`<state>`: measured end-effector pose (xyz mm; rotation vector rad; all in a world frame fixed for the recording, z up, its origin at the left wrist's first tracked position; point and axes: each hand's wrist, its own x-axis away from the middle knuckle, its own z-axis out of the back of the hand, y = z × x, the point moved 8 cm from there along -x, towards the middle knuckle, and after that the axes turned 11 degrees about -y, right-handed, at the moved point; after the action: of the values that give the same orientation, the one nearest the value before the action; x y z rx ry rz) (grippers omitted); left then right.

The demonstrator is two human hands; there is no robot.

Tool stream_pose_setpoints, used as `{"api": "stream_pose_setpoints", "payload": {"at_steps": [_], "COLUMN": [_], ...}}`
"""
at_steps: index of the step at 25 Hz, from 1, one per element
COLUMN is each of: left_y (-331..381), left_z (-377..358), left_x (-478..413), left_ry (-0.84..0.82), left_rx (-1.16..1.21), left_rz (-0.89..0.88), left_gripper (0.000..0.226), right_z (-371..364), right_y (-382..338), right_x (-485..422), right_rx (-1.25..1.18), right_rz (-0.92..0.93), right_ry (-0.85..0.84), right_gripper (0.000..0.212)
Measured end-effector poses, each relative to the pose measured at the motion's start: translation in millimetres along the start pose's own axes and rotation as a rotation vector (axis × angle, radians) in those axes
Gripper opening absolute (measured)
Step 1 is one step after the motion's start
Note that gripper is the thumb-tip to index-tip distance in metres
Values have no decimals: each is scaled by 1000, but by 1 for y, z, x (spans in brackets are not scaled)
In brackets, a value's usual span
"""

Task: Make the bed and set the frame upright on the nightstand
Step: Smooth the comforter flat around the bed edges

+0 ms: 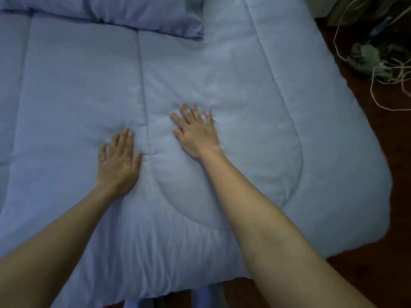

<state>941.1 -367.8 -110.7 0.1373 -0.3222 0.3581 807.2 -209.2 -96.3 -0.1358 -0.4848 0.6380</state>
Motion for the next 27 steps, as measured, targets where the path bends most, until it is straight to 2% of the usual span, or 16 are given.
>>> {"api": "stream_pose_setpoints", "payload": {"at_steps": [3, 5, 9, 12, 14, 15, 17, 19, 21, 23, 25, 27], "left_y": [0, 29, 153, 232, 234, 217, 167, 107, 51, -2, -47, -74], "left_z": [6, 16, 26, -4, -37, -47, -47, -43, -44, -49, -55, -62], "left_x": [-10, -14, 12, 71, 112, 123, 122, 115, 118, 134, 161, 186], "left_ry": [-18, 56, 200, 102, 7, 2, 42, 59, 39, 9, 3, -31], "left_rx": [18, 63, 135, 46, -125, -177, -140, -70, -26, 39, 115, 112], "left_rz": [126, 125, -207, -557, -749, -758, -586, -307, -77, 122, 266, 293], "left_gripper": [65, 70, 69, 64, 65, 64, 62, 61, 64, 67, 70, 73], "right_z": [24, 37, 27, 12, 10, 10, 7, -13, -49, -95, -124, -123], "right_y": [119, 208, 328, 370, 373, 360, 301, 200, 72, -36, -50, 11], "right_x": [17, 55, 157, 220, 241, 244, 230, 214, 206, 219, 231, 243], "right_rx": [-76, -129, -190, -299, -444, -482, -468, -429, -319, -98, 49, 107], "right_rz": [-215, -400, -681, -892, -1056, -1080, -951, -704, -333, 68, 260, 100], "right_ry": [149, 224, 317, 345, 371, 403, 483, 500, 461, 301, 221, 281], "right_gripper": [53, 53, 53, 54, 55, 57, 61, 64, 62, 56, 49, 49]}}
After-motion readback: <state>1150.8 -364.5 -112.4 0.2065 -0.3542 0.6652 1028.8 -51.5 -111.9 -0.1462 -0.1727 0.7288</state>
